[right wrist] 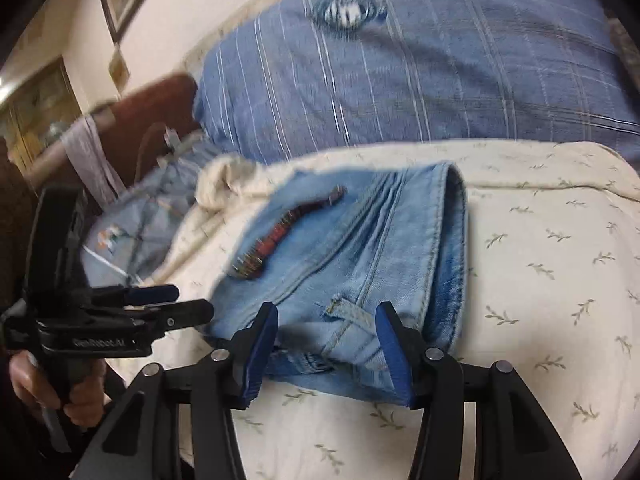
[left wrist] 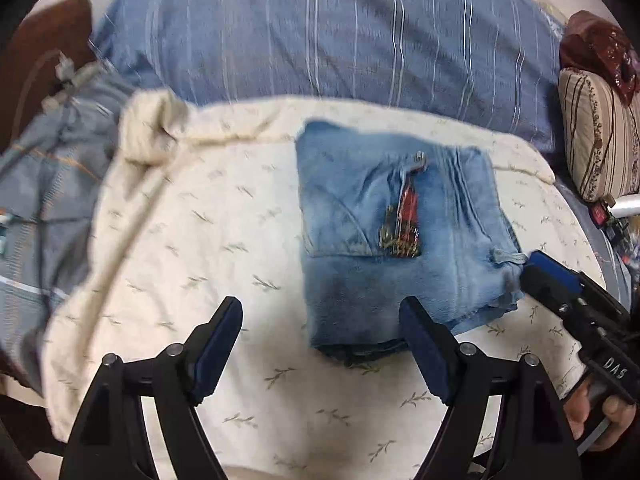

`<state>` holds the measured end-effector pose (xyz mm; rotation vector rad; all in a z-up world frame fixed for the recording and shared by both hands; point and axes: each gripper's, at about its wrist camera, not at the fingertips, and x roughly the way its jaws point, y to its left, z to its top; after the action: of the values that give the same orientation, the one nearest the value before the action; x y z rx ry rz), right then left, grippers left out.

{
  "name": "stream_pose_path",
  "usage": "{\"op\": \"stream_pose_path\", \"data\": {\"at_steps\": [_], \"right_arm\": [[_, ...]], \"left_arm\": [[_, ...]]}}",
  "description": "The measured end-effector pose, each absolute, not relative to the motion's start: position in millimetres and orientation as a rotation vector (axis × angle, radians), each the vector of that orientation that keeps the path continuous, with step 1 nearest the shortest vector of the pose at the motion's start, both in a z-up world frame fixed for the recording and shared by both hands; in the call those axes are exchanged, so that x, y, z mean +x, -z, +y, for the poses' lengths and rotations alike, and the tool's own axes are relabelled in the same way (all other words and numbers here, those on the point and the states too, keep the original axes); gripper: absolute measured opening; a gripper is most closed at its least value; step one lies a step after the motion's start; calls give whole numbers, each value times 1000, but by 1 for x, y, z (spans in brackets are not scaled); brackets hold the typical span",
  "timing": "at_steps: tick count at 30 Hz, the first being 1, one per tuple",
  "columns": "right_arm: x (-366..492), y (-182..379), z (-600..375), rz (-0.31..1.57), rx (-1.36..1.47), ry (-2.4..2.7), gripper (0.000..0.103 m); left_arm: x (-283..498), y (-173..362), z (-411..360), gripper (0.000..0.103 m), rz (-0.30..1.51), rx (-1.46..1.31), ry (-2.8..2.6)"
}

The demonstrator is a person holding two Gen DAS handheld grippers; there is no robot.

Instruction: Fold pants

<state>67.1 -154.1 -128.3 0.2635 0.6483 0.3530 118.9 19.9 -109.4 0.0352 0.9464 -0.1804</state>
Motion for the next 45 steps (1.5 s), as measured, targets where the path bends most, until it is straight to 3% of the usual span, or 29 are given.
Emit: {"op": "stream_pose_path", "data": {"at_steps": [7, 18, 24, 27, 45], "right_arm": [[11, 92, -171, 528, 288, -265, 62], [-39, 28, -159, 454, 213, -173, 64], [-55, 11, -143, 403, 169, -185, 66], [-57, 7, -134, 399, 146, -198, 66], [-64, 1, -120, 363, 98, -175, 66]], "left_arm": [[75, 54, 23, 89, 766, 82, 101], [30, 4, 25, 92, 597, 124, 31], [18, -5, 26, 93, 559, 133, 2], [12, -8, 26, 101, 531, 145, -17], [4, -10, 28, 101, 519, 144, -32]]}}
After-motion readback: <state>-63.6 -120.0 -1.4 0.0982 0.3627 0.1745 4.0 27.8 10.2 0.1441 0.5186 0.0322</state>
